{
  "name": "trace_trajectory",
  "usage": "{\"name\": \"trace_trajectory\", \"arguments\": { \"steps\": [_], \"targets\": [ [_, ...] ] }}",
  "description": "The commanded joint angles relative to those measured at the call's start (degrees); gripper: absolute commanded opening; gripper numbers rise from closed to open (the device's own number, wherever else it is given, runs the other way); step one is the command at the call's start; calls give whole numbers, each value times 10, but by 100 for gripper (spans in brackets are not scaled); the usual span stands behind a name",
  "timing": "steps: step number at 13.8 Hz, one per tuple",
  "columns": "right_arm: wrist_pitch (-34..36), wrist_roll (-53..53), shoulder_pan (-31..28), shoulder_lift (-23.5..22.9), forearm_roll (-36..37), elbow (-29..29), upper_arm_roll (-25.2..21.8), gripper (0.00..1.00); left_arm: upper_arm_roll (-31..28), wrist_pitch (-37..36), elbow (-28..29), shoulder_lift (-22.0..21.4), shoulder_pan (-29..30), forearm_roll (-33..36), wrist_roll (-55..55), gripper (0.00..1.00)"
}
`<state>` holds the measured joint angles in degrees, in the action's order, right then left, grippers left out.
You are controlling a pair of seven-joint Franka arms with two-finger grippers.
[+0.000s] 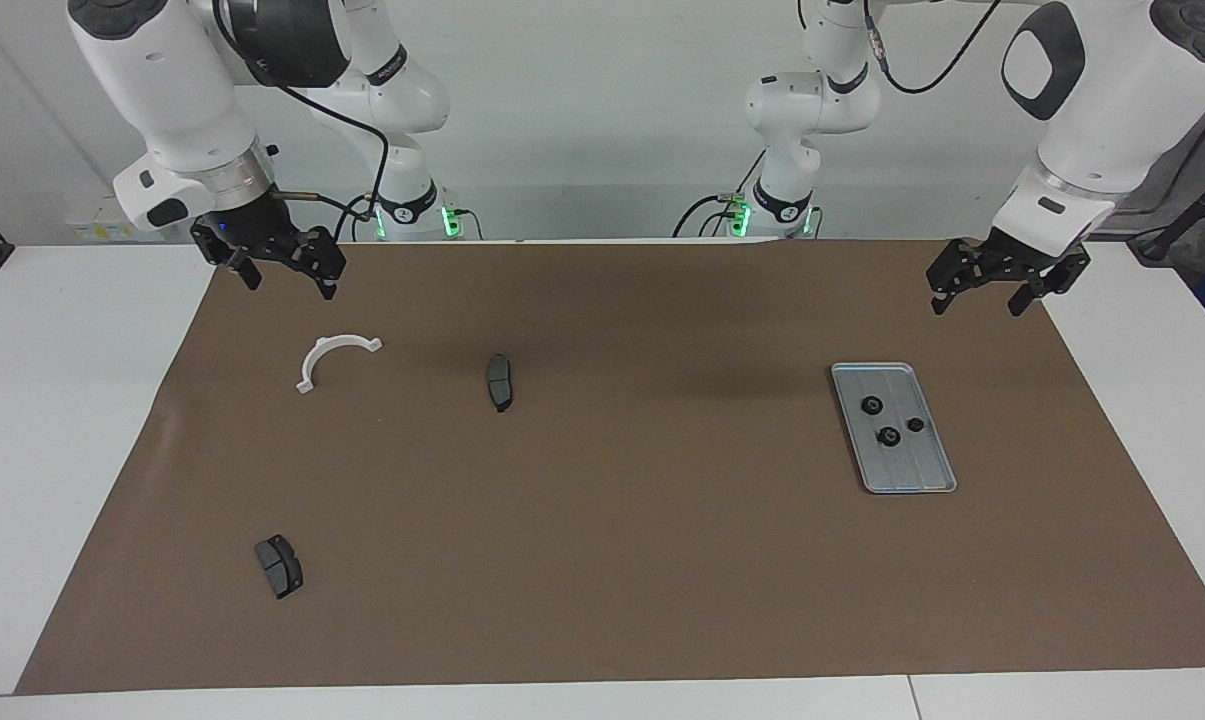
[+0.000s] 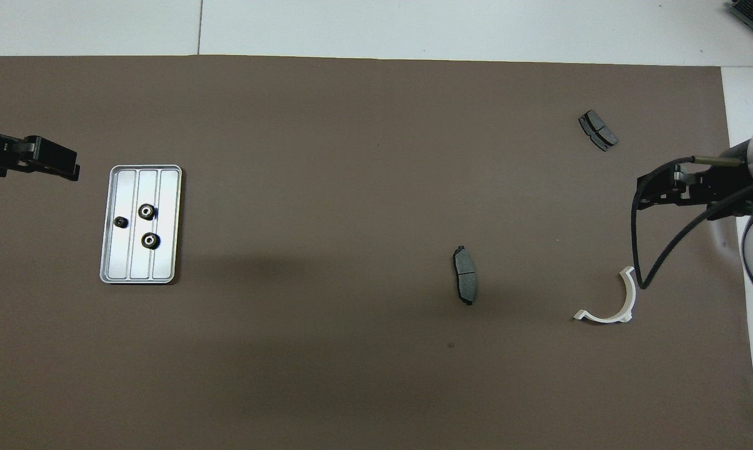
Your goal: Pick bearing gear from pile to tray
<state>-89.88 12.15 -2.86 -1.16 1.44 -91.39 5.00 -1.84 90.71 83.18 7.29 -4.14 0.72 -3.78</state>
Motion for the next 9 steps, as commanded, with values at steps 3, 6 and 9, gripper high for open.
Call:
{"name": "trace_trajectory", "arguments": {
  "steps": [3,6,9],
  "targets": [
    [-5,-15,-7,15,-11,-16,3,100,-4,20,32,-20,-1,-2,-11,100],
    [-5,-15,-7,15,-11,-16,3,100,-5,19,33,-21,3,0,-14,100],
    [-5,-15,-7,15,-11,-16,3,100,-5,19,34,-22,4,0,-15,100]
  ]
}}
